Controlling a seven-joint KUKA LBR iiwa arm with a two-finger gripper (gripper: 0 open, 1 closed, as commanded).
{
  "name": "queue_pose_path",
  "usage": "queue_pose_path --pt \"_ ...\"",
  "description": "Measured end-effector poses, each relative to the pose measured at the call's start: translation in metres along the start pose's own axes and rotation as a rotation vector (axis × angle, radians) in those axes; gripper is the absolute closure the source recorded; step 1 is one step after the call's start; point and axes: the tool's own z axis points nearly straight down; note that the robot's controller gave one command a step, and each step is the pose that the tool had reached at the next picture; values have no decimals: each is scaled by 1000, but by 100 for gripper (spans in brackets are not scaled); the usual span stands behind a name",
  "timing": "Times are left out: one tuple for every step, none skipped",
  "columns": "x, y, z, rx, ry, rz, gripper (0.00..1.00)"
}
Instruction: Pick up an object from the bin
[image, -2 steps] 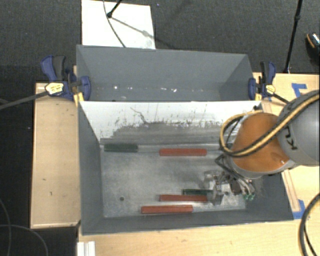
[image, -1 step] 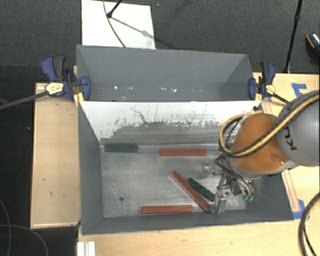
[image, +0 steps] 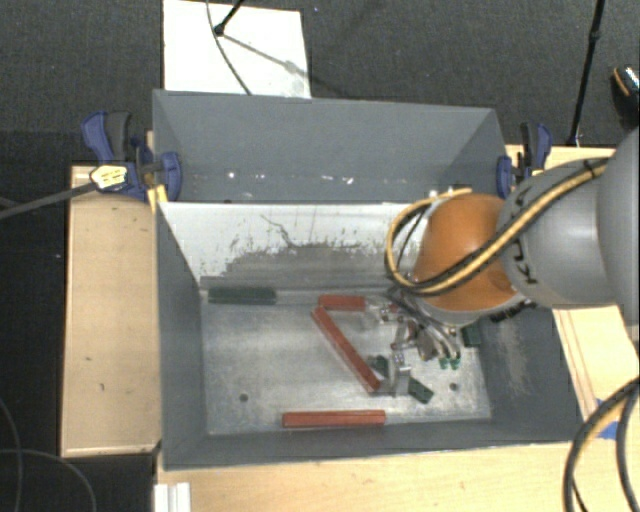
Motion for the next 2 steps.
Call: queue_pose_path --pt "5 -35 1 2 2 -38 0" --pt "5 -33 1 2 2 -40 100"
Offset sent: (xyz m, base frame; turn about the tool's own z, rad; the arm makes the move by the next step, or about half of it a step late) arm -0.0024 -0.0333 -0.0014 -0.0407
